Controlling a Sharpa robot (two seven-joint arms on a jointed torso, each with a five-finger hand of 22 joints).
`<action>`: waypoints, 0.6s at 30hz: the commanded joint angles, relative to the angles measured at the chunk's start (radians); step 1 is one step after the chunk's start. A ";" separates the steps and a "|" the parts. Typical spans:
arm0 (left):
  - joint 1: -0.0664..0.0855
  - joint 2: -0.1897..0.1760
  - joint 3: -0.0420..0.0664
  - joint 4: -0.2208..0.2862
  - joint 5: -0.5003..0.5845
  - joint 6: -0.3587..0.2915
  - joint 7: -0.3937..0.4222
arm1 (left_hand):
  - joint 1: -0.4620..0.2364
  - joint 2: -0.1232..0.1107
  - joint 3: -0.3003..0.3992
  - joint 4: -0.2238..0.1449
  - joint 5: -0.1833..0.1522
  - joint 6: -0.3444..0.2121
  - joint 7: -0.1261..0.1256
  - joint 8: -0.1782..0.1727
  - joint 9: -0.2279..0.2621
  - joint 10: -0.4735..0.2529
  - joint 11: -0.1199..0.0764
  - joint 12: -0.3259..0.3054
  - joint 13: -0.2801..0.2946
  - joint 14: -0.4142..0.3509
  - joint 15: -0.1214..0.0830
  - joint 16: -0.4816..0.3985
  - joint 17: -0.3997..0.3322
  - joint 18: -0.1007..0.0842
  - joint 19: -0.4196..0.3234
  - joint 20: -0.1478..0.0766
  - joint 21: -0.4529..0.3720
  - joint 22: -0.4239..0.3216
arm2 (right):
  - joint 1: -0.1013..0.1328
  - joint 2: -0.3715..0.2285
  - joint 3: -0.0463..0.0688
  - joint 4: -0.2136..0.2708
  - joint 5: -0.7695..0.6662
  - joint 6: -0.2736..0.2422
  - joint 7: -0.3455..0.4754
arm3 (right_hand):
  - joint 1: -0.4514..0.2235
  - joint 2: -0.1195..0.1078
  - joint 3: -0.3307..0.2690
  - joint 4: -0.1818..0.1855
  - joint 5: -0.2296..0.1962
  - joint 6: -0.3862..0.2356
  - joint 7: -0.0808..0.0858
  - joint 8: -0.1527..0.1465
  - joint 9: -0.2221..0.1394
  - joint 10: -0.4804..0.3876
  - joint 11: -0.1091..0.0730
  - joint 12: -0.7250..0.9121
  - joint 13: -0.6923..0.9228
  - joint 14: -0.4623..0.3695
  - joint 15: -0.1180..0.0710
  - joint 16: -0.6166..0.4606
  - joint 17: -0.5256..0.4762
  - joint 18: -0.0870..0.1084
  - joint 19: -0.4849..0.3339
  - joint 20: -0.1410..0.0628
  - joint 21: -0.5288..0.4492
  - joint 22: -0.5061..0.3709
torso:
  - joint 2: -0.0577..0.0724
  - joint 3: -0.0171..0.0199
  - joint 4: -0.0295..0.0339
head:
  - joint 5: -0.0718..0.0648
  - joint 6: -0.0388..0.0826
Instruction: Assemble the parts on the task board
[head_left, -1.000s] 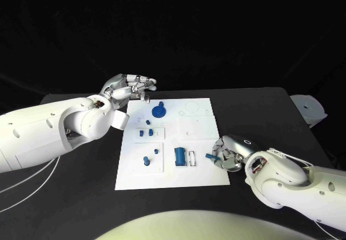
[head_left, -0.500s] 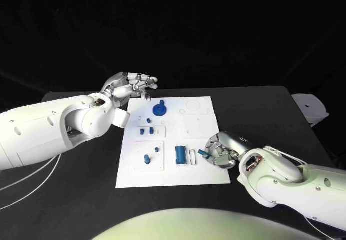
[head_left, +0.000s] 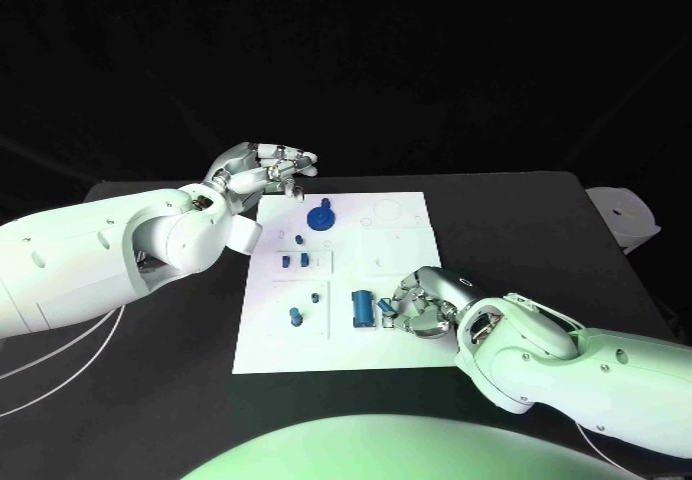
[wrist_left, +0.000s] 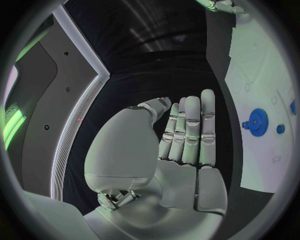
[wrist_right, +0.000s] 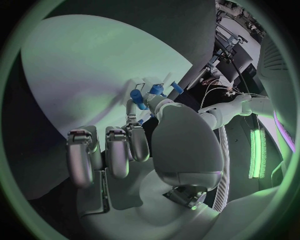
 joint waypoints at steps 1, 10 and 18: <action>0.001 0.002 0.001 0.003 0.004 0.016 0.005 | -0.001 0.006 0.000 0.006 0.005 -0.007 0.002 0.002 -0.001 -0.006 -0.001 0.004 0.001 -0.003 0.004 0.002 -0.002 0.015 0.007 -0.003 -0.006 -0.001 | -0.002 0.008 0.000 -0.008 0.028 0.032 0.006 | -0.012 0.001 0.000 0.007 -0.008 0.003 -0.001 0.006 0.002 0.024 -0.006 0.005 0.160 0.094 -0.007 -0.002 0.222 -0.014 0.105 -0.010 0.004 0.263 | 0.000 -0.0004 -0.0009 | 0.001 0.000; 0.001 0.000 0.001 0.001 0.004 0.017 0.002 | -0.001 0.006 0.000 0.006 0.005 -0.007 0.002 0.002 -0.001 -0.006 -0.001 0.004 0.001 -0.003 0.004 0.002 -0.002 0.015 0.007 -0.003 -0.006 -0.001 | -0.003 0.015 0.000 -0.019 0.032 0.056 -0.008 | -0.038 0.006 -0.005 0.022 -0.014 0.012 -0.003 0.013 0.007 0.029 -0.007 0.014 0.165 0.093 -0.008 -0.003 0.220 -0.014 0.105 -0.010 0.004 0.263 | -0.001 0.0012 -0.0013 | 0.000 -0.002; 0.001 0.000 0.001 0.001 0.004 0.020 -0.002 | -0.001 0.006 -0.001 0.006 0.005 -0.008 0.003 0.002 -0.001 -0.007 -0.001 0.004 0.001 -0.003 0.004 0.002 -0.002 0.015 0.008 -0.003 -0.007 -0.002 | -0.003 0.014 0.000 -0.022 0.014 0.059 -0.014 | -0.049 0.011 -0.006 0.027 -0.014 0.023 -0.009 0.025 0.014 0.032 -0.012 0.021 0.169 0.093 -0.011 -0.003 0.220 -0.014 0.105 -0.012 0.004 0.263 | -0.001 0.0013 -0.0026 | 0.000 -0.001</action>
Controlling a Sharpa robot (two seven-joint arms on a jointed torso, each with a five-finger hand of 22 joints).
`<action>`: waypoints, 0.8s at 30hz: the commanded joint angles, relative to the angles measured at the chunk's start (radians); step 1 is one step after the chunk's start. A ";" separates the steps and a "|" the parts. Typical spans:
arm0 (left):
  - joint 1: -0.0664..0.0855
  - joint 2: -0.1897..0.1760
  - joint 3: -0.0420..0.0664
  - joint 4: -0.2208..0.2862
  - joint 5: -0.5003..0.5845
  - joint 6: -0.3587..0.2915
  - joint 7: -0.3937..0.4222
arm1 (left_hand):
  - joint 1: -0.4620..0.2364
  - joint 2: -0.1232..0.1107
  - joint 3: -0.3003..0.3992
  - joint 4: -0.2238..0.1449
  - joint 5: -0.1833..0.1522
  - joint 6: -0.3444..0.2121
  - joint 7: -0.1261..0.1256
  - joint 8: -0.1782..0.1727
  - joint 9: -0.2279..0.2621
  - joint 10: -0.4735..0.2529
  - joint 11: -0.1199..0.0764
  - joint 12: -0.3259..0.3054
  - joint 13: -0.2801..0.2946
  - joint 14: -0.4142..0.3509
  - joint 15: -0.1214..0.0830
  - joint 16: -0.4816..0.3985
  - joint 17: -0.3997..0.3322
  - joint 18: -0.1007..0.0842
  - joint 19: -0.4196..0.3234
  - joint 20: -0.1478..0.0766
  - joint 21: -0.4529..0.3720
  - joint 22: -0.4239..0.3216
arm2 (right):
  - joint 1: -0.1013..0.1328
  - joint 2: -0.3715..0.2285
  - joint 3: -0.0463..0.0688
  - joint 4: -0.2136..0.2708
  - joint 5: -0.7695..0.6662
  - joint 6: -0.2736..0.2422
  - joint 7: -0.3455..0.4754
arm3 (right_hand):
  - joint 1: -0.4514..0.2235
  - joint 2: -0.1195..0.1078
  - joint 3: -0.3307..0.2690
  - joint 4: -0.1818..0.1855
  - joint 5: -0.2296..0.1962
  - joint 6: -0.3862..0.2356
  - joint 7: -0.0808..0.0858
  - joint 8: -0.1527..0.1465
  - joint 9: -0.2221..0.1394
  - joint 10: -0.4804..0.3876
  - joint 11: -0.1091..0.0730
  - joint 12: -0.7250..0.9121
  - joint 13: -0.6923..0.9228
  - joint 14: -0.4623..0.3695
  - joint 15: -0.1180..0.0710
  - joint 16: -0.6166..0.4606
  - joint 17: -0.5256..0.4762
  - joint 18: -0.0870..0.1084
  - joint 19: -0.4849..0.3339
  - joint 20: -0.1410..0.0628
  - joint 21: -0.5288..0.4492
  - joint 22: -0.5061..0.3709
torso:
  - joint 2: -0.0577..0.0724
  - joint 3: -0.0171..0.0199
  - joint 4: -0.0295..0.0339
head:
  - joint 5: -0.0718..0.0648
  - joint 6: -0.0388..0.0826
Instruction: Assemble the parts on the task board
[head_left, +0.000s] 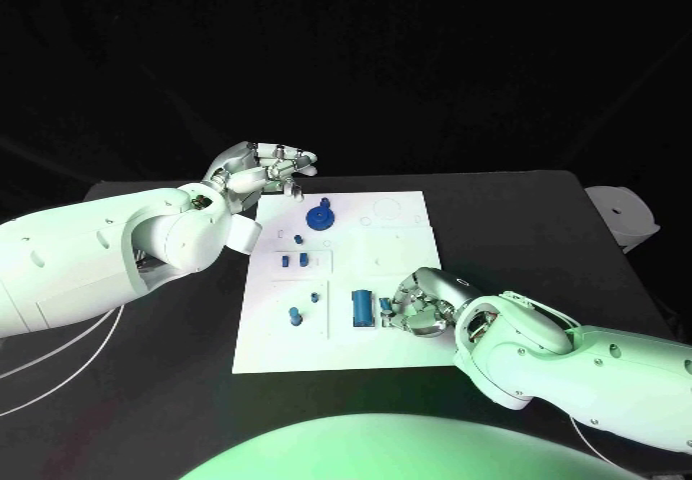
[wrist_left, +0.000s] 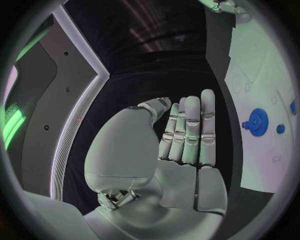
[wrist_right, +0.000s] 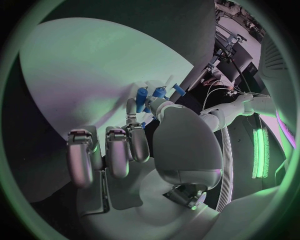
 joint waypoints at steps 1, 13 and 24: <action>0.001 0.001 0.001 0.002 0.004 0.019 0.001 | -0.001 0.006 -0.001 0.007 0.005 -0.008 0.003 0.002 -0.001 -0.007 -0.001 0.005 0.001 -0.003 0.004 0.002 -0.001 0.015 0.008 -0.003 -0.003 -0.001 | -0.002 0.001 -0.002 -0.001 -0.015 0.030 -0.011 | -0.011 -0.003 -0.002 0.007 -0.002 0.007 0.000 0.007 0.003 0.029 -0.008 0.007 0.169 0.097 -0.008 -0.003 0.220 -0.014 0.105 -0.005 0.004 0.263 | 0.000 0.0005 -0.0007 | 0.000 0.001; 0.001 0.001 0.001 0.003 0.004 0.020 -0.001 | -0.001 0.006 -0.001 0.007 0.005 -0.008 0.003 0.002 -0.001 -0.007 -0.001 0.005 0.001 -0.003 0.004 0.002 -0.001 0.015 0.008 -0.003 -0.003 -0.001 | -0.002 0.003 -0.002 -0.001 -0.027 0.022 -0.011 | -0.045 -0.002 -0.012 0.022 -0.017 0.012 -0.005 0.022 0.013 0.034 -0.012 0.018 0.176 0.097 -0.012 -0.002 0.222 -0.014 0.105 -0.009 0.004 0.263 | 0.001 -0.0002 0.0012 | -0.004 0.001; 0.001 0.000 0.001 0.003 0.004 0.020 -0.002 | -0.002 0.006 -0.001 0.007 0.005 -0.008 0.003 0.002 -0.001 -0.008 -0.001 0.005 0.002 -0.004 0.004 0.002 -0.001 0.015 0.008 -0.002 -0.004 -0.001 | -0.002 0.005 -0.001 -0.009 -0.033 0.010 -0.009 | -0.192 0.001 -0.093 0.025 -0.018 0.000 -0.004 0.037 0.024 0.030 -0.012 0.007 0.173 0.097 -0.012 -0.003 0.220 -0.014 0.105 -0.010 0.004 0.263 | 0.000 -0.0006 0.0002 | -0.004 0.001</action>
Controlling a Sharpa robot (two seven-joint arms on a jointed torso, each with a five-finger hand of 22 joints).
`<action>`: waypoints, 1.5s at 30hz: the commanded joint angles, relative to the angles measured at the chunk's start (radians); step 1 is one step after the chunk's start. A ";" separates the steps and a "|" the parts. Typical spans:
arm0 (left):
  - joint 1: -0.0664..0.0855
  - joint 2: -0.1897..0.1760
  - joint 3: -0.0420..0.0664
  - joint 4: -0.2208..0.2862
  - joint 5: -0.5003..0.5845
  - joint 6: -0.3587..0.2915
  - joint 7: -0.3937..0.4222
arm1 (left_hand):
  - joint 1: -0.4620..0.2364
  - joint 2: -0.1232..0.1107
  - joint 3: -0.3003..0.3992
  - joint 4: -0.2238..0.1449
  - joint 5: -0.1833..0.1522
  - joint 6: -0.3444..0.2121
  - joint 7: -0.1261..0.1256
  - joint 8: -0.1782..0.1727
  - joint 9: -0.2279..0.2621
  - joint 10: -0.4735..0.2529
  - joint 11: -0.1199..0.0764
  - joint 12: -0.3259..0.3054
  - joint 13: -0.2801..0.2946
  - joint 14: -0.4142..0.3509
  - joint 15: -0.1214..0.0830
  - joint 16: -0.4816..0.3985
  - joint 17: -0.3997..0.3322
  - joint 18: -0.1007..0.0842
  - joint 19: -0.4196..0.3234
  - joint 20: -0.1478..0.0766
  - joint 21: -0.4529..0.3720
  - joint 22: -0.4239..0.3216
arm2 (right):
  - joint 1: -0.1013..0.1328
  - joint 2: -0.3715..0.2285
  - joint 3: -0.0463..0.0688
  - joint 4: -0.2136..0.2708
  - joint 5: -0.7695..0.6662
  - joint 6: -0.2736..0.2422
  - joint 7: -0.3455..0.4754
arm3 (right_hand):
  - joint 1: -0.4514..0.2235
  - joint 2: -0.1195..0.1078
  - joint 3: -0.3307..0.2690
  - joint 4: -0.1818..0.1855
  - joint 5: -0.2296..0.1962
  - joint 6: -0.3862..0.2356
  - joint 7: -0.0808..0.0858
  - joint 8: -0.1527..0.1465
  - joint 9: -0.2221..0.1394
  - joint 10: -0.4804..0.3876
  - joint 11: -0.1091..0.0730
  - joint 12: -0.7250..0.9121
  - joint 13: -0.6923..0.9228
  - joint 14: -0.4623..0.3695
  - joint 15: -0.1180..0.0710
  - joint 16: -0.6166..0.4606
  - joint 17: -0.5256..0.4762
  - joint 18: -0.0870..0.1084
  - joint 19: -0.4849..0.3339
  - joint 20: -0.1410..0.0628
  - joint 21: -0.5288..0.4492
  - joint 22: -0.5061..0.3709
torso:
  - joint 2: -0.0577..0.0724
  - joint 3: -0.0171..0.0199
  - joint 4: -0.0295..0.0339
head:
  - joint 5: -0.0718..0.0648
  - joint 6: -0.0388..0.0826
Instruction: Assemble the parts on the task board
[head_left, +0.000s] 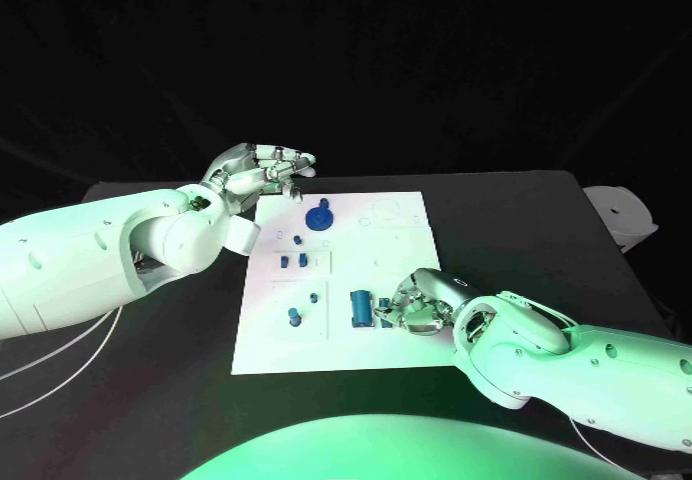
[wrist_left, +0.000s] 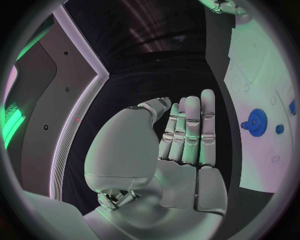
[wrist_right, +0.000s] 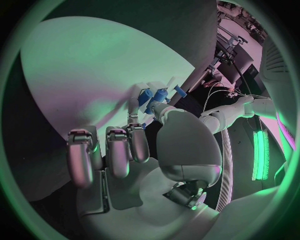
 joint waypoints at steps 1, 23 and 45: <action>0.001 0.001 0.001 0.002 0.004 0.017 0.004 | -0.002 0.006 -0.001 0.007 0.005 -0.005 -0.001 0.003 -0.001 -0.008 -0.001 0.006 0.002 -0.004 0.004 0.002 -0.001 0.015 0.008 -0.002 -0.004 -0.002 | -0.001 0.001 0.000 -0.003 -0.019 0.003 -0.003 | -0.021 -0.007 -0.029 -0.001 0.085 -0.007 0.003 0.008 0.004 0.033 -0.008 -0.009 0.172 0.097 -0.005 -0.003 0.220 -0.014 0.105 -0.011 0.004 0.263 | 0.000 -0.0001 -0.0005 | 0.000 0.000; 0.001 -0.001 0.001 0.001 0.004 0.018 0.004 | -0.002 0.006 -0.001 0.009 0.005 -0.005 -0.001 0.003 -0.001 -0.008 0.000 0.007 0.002 -0.004 0.005 0.002 -0.001 0.014 0.008 -0.002 -0.005 -0.002 | -0.001 -0.063 0.000 0.050 -0.037 -0.001 0.065 | 0.052 -0.016 -0.064 -0.012 0.074 -0.015 0.003 0.014 0.008 0.033 -0.008 -0.008 0.174 0.098 -0.005 -0.002 0.224 -0.014 0.105 -0.011 0.004 0.263 | -0.001 0.0019 -0.0037 | 0.003 0.001; 0.001 -0.001 0.001 0.002 0.004 0.018 0.003 | -0.002 0.006 -0.001 0.009 0.005 -0.005 -0.001 0.003 -0.001 -0.008 0.000 0.007 0.002 -0.004 0.005 0.002 -0.001 0.014 0.008 -0.002 -0.005 -0.002 | -0.004 -0.057 -0.001 0.033 -0.026 0.044 0.062 | 0.083 -0.015 -0.073 -0.014 0.064 -0.012 0.001 0.017 0.009 0.038 -0.010 0.001 0.179 0.098 -0.006 0.000 0.228 -0.014 0.105 -0.011 0.004 0.263 | 0.001 0.0001 0.0002 | -0.001 -0.002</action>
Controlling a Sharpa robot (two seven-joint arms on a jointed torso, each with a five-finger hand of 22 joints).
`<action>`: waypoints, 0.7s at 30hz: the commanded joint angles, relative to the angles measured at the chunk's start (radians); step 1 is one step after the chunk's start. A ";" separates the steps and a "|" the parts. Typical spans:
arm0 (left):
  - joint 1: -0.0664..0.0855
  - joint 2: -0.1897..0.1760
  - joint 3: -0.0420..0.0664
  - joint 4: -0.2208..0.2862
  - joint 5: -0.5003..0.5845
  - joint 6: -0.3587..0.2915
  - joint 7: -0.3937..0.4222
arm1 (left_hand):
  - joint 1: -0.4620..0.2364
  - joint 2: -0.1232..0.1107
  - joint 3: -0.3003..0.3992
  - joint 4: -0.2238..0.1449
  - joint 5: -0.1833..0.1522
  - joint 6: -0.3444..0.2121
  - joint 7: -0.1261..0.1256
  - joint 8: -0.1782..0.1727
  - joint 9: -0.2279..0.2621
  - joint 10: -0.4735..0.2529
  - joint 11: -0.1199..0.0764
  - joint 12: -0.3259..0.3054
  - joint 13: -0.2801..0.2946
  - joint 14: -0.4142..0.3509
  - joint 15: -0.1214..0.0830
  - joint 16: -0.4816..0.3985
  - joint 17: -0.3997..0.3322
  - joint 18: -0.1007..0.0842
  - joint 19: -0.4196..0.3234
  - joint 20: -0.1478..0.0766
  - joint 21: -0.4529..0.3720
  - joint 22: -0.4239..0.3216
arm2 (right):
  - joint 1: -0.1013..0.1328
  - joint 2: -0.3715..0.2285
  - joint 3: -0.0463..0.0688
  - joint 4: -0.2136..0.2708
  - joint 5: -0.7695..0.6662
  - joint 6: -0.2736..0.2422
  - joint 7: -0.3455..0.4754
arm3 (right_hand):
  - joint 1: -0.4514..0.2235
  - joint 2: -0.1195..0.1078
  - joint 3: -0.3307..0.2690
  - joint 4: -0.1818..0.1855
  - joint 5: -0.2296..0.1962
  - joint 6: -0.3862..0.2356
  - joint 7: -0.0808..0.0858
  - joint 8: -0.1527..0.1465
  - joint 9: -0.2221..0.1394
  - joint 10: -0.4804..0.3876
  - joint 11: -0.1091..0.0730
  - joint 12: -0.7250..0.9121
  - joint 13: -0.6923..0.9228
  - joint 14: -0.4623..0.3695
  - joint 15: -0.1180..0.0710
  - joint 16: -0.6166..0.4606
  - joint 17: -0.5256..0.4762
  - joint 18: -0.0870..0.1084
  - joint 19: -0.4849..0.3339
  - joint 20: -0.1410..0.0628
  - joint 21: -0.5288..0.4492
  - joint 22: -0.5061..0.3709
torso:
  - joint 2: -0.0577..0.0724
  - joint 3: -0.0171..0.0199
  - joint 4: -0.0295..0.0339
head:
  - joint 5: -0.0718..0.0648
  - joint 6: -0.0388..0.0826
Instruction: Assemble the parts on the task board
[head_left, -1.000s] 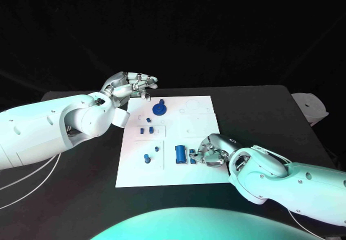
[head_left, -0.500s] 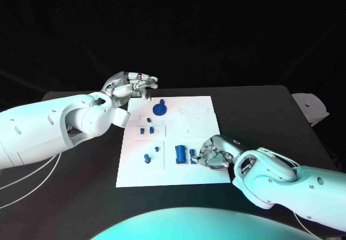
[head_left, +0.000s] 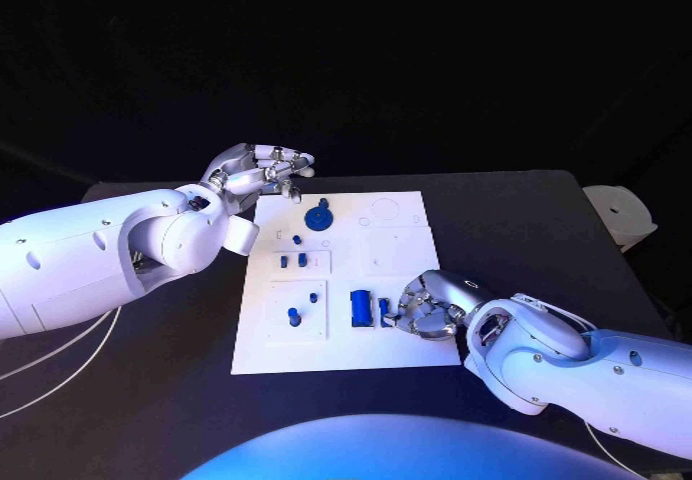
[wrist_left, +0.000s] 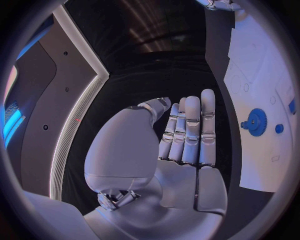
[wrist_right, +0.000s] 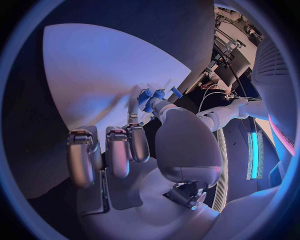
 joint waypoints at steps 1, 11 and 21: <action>0.001 0.001 0.001 0.003 0.004 0.016 0.005 | -0.002 0.006 0.002 0.006 0.005 -0.005 -0.001 0.003 -0.001 -0.008 0.000 0.007 0.001 -0.004 0.005 0.002 -0.002 0.015 0.005 0.001 -0.005 -0.001 | -0.001 0.007 -0.001 -0.008 -0.005 0.036 0.002 | 0.011 0.001 -0.008 -0.001 -0.005 -0.002 -0.002 0.006 0.001 0.038 -0.010 0.007 0.179 0.098 -0.006 0.000 0.228 -0.014 0.105 -0.004 0.004 0.263 | 0.001 -0.0003 0.0010 | 0.000 -0.002; 0.001 0.000 0.001 0.003 0.004 0.016 0.005 | -0.002 0.006 0.002 0.006 0.005 -0.005 -0.001 0.003 -0.001 -0.008 0.000 0.007 0.001 -0.004 0.005 0.002 -0.002 0.015 0.005 0.001 -0.005 -0.001 | -0.001 0.024 -0.001 -0.035 -0.028 0.050 -0.007 | 0.045 0.006 -0.011 -0.005 -0.011 -0.001 -0.004 0.007 0.001 0.039 -0.011 0.009 0.181 0.098 -0.008 0.000 0.228 -0.014 0.105 -0.005 0.004 0.263 | 0.000 0.0011 -0.0003 | 0.003 -0.007; 0.001 0.000 0.001 0.002 0.004 0.016 0.005 | -0.002 0.006 0.002 0.007 0.005 -0.006 -0.001 0.004 -0.001 -0.010 0.000 0.008 0.002 -0.004 0.005 0.002 -0.002 0.015 0.005 0.002 -0.007 -0.002 | -0.001 0.035 0.000 -0.057 -0.047 0.034 -0.013 | 0.062 0.008 -0.013 -0.006 -0.019 0.000 -0.004 0.008 0.001 0.041 -0.012 0.014 0.183 0.099 -0.008 0.000 0.229 -0.014 0.105 -0.006 0.004 0.263 | 0.001 0.0015 -0.0002 | 0.003 -0.007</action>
